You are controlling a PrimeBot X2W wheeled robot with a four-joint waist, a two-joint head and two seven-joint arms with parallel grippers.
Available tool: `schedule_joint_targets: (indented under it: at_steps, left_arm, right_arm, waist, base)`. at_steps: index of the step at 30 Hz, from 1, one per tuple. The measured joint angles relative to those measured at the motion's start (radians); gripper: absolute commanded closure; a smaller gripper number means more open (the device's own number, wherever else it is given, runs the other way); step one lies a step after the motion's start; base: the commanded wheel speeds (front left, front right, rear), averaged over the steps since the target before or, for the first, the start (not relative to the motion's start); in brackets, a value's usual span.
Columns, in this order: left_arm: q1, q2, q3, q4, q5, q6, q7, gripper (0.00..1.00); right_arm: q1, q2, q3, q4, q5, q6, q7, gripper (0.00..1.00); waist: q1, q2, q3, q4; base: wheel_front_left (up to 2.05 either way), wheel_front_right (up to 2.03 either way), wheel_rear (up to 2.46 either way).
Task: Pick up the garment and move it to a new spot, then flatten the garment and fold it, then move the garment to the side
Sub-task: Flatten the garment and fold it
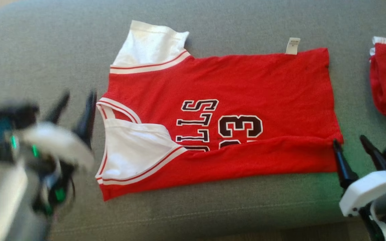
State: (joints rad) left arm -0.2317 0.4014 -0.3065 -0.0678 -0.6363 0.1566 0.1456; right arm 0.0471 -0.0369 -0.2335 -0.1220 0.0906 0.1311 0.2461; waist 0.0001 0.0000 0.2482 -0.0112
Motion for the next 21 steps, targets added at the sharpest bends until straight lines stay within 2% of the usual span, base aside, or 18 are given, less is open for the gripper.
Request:
schedule_joint_targets:
  at_steps: [1,2,5,10,11,12,16,21]
  left_arm:
    - [-0.072,0.015,-0.010,0.007,0.000,-0.018,0.045,0.00]
    - [-0.072,0.015,-0.010,0.007,0.000,-0.018,0.045,0.00]
    - [-0.276,0.028,-0.033,0.087,-0.011,-0.077,0.148,0.00]
    - [-0.538,0.029,-0.068,0.315,-0.046,-0.193,0.251,0.00]
    - [-0.614,0.027,-0.081,0.413,-0.051,-0.221,0.289,0.00]
    - [-0.614,0.027,-0.081,0.413,-0.051,-0.221,0.289,0.00]
    - [-0.726,0.025,-0.121,0.568,-0.059,-0.263,0.335,0.00]
    - [-0.822,0.035,-0.169,0.692,-0.059,-0.280,0.378,0.00]
  right_arm:
    - [-0.007,0.000,0.014,0.002,0.000,0.000,0.000,0.00]
    - [-0.007,0.000,0.014,0.002,0.000,0.000,0.000,0.00]
    - [-0.046,0.000,0.046,0.010,0.000,0.000,-0.002,0.00]
    - [-0.112,-0.001,0.085,0.012,0.000,0.000,-0.021,0.00]
    - [-0.129,-0.001,0.094,0.017,0.000,0.000,-0.030,0.00]
    - [-0.129,-0.001,0.094,0.017,0.000,0.000,-0.030,0.00]
    - [-0.150,-0.001,0.104,0.030,0.006,0.000,-0.049,0.00]
    - [-0.163,-0.001,0.114,0.037,0.024,0.000,-0.068,0.00]
  waist:
    - [0.0000,0.0000,0.009,-0.004]
    - [0.0000,0.0000,0.009,-0.004]
    - [0.0001,0.0000,0.040,-0.018]
    - [0.0001,0.0000,0.101,-0.051]
    - [0.0002,0.0000,0.127,-0.067]
    - [0.0002,0.0000,0.127,-0.067]
    - [0.0002,0.0000,0.174,-0.103]
    - [0.0002,0.0000,0.221,-0.146]
  base:
    - [0.00,0.00,0.00]
    - [0.00,0.00,0.00]
    - [0.00,0.00,0.00]
    - [0.00,0.00,0.00]
    - [0.00,0.00,0.00]
    - [0.00,0.00,0.00]
    - [0.00,0.00,0.00]
    - [0.00,0.00,0.00]
